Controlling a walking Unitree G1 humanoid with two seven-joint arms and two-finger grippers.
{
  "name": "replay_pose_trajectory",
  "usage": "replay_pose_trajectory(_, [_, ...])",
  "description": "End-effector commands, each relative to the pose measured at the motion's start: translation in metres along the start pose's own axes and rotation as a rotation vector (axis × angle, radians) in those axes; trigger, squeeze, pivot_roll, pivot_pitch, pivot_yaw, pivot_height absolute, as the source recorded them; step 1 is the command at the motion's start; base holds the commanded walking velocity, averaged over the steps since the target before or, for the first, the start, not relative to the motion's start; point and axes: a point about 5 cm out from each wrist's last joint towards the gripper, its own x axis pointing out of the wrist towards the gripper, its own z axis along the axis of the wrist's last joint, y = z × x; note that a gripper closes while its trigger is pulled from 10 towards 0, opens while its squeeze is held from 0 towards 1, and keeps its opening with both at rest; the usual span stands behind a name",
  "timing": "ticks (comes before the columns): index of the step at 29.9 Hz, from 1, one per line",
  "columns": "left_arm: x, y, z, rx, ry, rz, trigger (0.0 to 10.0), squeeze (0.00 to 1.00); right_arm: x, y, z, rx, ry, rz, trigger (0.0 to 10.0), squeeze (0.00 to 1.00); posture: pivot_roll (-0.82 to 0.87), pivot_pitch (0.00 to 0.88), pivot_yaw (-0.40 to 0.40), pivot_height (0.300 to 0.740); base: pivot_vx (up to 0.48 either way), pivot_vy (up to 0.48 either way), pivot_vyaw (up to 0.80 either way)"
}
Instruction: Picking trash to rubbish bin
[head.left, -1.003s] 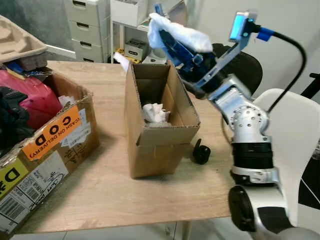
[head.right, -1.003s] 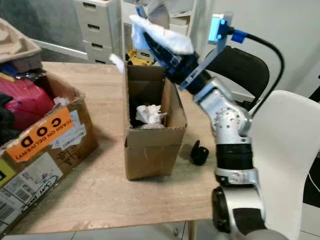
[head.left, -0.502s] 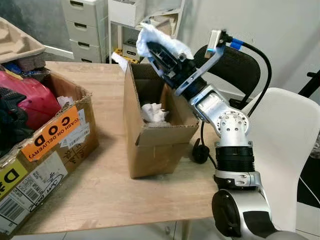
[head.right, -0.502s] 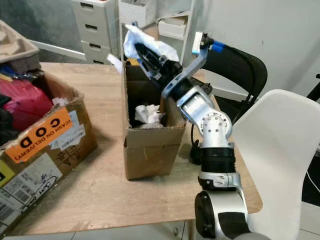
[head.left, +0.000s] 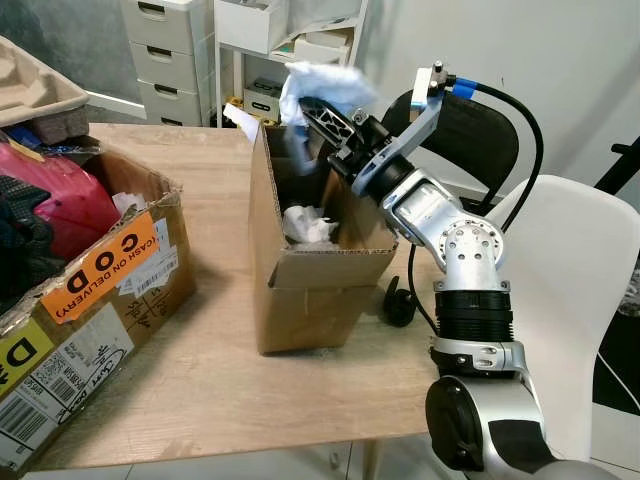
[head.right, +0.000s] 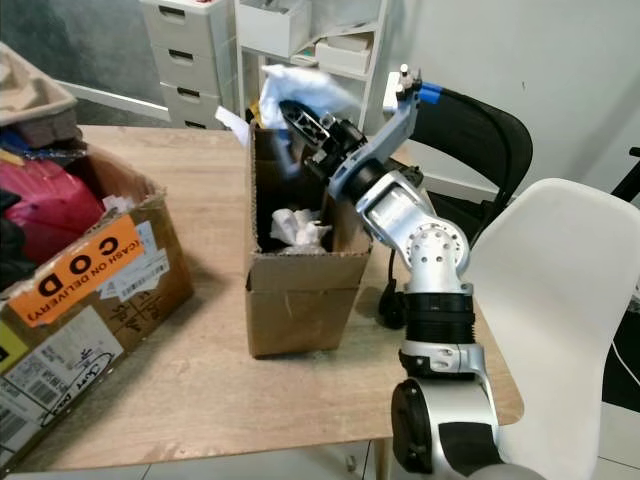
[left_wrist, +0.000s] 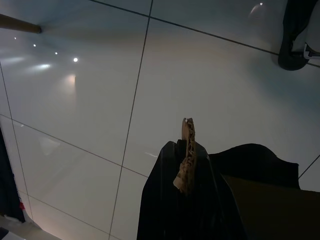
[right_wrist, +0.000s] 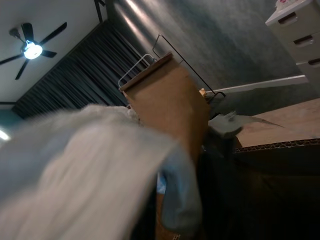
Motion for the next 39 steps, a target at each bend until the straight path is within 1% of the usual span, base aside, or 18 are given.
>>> replay_pose_trajectory(1, [-0.001,-0.008,-0.006,0.009,0.019,-0.019,10.0,0.0,0.0,0.001,0.0,-0.05,0.03,-0.015,10.0,0.85,0.03,0.104,-0.082,0.74,0.0,0.0,0.0])
replay_pose_trajectory(2, [-0.001,-0.008,-0.006,0.009,0.019,-0.019,10.0,0.0,0.0,0.001,0.0,-0.05,0.03,-0.015,10.0,0.85,0.03,0.104,-0.082,0.74,0.0,0.0,0.0])
replay_pose_trajectory(3, [-0.001,-0.008,-0.006,0.009,0.019,-0.02,10.0,0.0,0.001,0.002,0.001,-0.055,0.028,-0.021,10.0,0.49,0.03,0.104,-0.082,0.74,0.0,0.0,0.0])
replay_pose_trajectory(5, [-0.001,-0.008,-0.006,0.009,0.019,-0.02,10.0,0.0,0.001,0.002,0.001,-0.055,0.028,-0.021,10.0,0.49,0.03,0.104,-0.082,0.74,0.0,0.0,0.0])
replay_pose_trajectory(6, [-0.001,-0.008,-0.006,0.009,0.019,-0.02,10.0,0.0,0.001,0.002,0.002,-0.057,0.026,-0.021,10.0,0.13,0.03,0.103,-0.081,0.74,0.0,0.0,0.0])
replay_pose_trajectory(7, [-0.001,-0.008,-0.006,0.009,0.019,-0.02,10.0,0.0,0.001,0.002,0.002,-0.057,0.026,-0.021,10.0,0.13,0.03,0.103,-0.081,0.74,0.0,0.0,0.0])
replay_pose_trajectory(8, [-0.001,-0.008,-0.007,0.01,0.02,-0.02,10.0,0.0,0.001,0.003,0.002,-0.061,0.025,-0.02,10.0,0.0,0.03,0.104,-0.079,0.74,0.0,0.0,0.0])
replay_pose_trajectory(14, [-0.001,-0.007,-0.008,0.014,0.023,-0.019,10.0,0.0,-0.001,0.003,0.003,-0.142,0.061,-0.04,10.0,0.0,0.03,0.105,-0.075,0.74,0.0,0.0,0.0])
replay_pose_trajectory(19, [-0.001,-0.007,-0.009,0.018,0.025,-0.021,10.0,0.0,-0.004,0.0,0.008,-0.317,0.1,-0.099,10.0,0.0,0.03,0.105,-0.073,0.74,0.0,0.0,0.0])
replay_pose_trajectory(20, [-0.001,-0.007,-0.009,0.018,0.025,-0.021,10.0,0.0,-0.004,0.0,0.008,-0.317,0.1,-0.099,10.0,0.0,0.03,0.105,-0.073,0.74,0.0,0.0,0.0])
replay_pose_trajectory(22, [-0.001,-0.008,-0.009,0.019,0.026,-0.022,10.0,0.0,-0.005,-0.002,0.015,-0.397,0.107,-0.125,10.0,0.0,0.03,0.104,-0.072,0.74,0.0,0.0,0.0])
replay_pose_trajectory(23, [-0.001,-0.008,-0.009,0.019,0.026,-0.022,10.0,0.0,-0.005,-0.002,0.015,-0.397,0.107,-0.125,10.0,0.0,0.03,0.104,-0.072,0.74,0.0,0.0,0.0])
replay_pose_trajectory(26, [-0.001,-0.007,-0.009,0.021,0.026,-0.022,10.0,0.0,-0.008,-0.002,0.029,-0.516,0.1,-0.151,10.0,0.0,0.02,0.105,-0.072,0.74,0.0,0.0,0.0])
replay_pose_trajectory(32, [-0.001,-0.007,-0.009,0.022,0.026,-0.022,10.0,0.0,-0.01,-0.001,0.042,-0.558,0.061,-0.157,10.0,0.0,0.02,0.103,-0.073,0.74,0.0,0.0,0.0])
replay_pose_trajectory(33, [-0.001,-0.007,-0.009,0.023,0.026,-0.023,10.0,0.0,-0.011,0.001,0.05,-0.575,0.024,-0.148,0.0,0.0,0.02,0.101,-0.075,0.74,0.0,0.0,0.0])
replay_pose_trajectory(34, [-0.001,-0.007,-0.009,0.023,0.026,-0.023,10.0,0.0,-0.011,0.001,0.05,-0.575,0.024,-0.148,0.0,0.0,0.02,0.101,-0.075,0.74,0.0,0.0,0.0])
replay_pose_trajectory(35, [-0.001,-0.008,-0.009,0.024,0.026,-0.025,10.0,0.0,-0.011,0.01,0.061,-0.591,-0.046,-0.089,0.0,0.0,0.02,0.099,-0.077,0.74,0.0,0.0,0.0])
replay_pose_trajectory(39, [-0.001,-0.009,-0.008,0.025,0.024,-0.029,10.0,0.0,-0.01,0.016,0.066,-0.6,-0.067,-0.034,0.0,0.0,0.02,0.095,-0.08,0.74,0.0,0.0,0.0])
